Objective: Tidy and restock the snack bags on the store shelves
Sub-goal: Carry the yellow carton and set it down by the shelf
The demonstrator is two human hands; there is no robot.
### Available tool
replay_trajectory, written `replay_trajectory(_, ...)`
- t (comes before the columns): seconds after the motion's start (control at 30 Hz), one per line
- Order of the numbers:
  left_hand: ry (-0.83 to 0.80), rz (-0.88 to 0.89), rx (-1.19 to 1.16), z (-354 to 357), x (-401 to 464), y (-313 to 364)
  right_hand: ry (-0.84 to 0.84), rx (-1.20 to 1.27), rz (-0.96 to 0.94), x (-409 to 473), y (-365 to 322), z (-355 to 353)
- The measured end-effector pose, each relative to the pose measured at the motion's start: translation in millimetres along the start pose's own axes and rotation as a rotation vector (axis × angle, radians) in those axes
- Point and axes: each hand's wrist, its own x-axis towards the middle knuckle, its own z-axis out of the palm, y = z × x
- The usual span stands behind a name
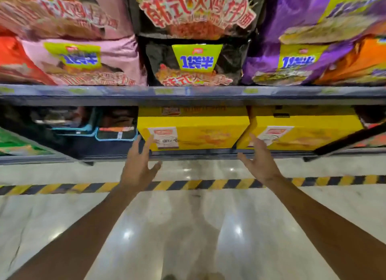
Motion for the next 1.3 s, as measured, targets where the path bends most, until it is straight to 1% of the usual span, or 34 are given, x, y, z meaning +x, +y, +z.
replay_trajectory(0.13, 0.186, -0.039, -0.191, 29.6, 43.4, -5.8, 0.181, 0.061, -0.099, 46.0, 15.8, 20.4)
replay_trajectory(0.23, 0.317, -0.027, -0.269, 44.2, 65.9, -17.1, 0.214, 0.101, -0.177, 68.9, 21.4, 39.2)
replay_trajectory(0.3, 0.329, 0.014, -0.336, 52.7, 74.8, -25.5, 0.215, 0.169, -0.223, 79.2, 25.4, 51.8)
replay_trajectory(0.37, 0.344, 0.041, -0.361, 60.2, 77.7, -32.6, 0.253, 0.241, -0.242, 86.2, 28.0, 63.4)
replay_trajectory(0.47, 0.415, 0.042, -0.38, 65.1, 72.7, -35.4, 0.348, 0.299, -0.214, 88.1, 26.0, 74.8)
replay_trajectory(0.57, 0.412, 0.013, -0.481, 62.7, 49.5, -34.4, 0.395, 0.307, -0.179, 73.8, 30.3, 79.7)
replay_trajectory(0.6, 0.413, 0.018, -0.487, 62.3, 37.3, -34.6, 0.4, 0.287, -0.186, 66.0, 34.7, 80.3)
replay_trajectory(0.67, 0.428, 0.02, -0.421, 61.9, 10.3, -35.0, 0.395, 0.265, -0.192, 44.9, 43.4, 80.2)
replay_trajectory(0.83, 0.457, -0.024, -0.367, 65.4, -64.1, -29.7, 0.411, 0.252, -0.172, -18.3, 63.0, 83.0)
replay_trajectory(0.93, 0.529, -0.018, -0.263, 71.8, -107.6, -24.2, 0.421, 0.235, -0.174, -56.4, 74.6, 86.8)
replay_trajectory(1.03, 0.593, 0.001, -0.207, 74.2, -133.5, -25.8, 0.541, 0.19, -0.157, -83.7, 79.9, 91.8)
replay_trajectory(1.1, 0.629, 0.005, -0.209, 73.1, -140.0, -29.2, 0.625, 0.136, -0.149, -97.2, 79.3, 92.9)
replay_trajectory(1.2, 0.686, 0.061, -0.235, 68.0, -151.7, -33.2, 0.674, 0.085, -0.155, -120.7, 76.9, 93.2)
replay_trajectory(1.3, 0.706, 0.086, -0.244, 58.9, -168.5, -35.2, 0.722, 0.057, -0.158, -145.5, 72.7, 90.3)
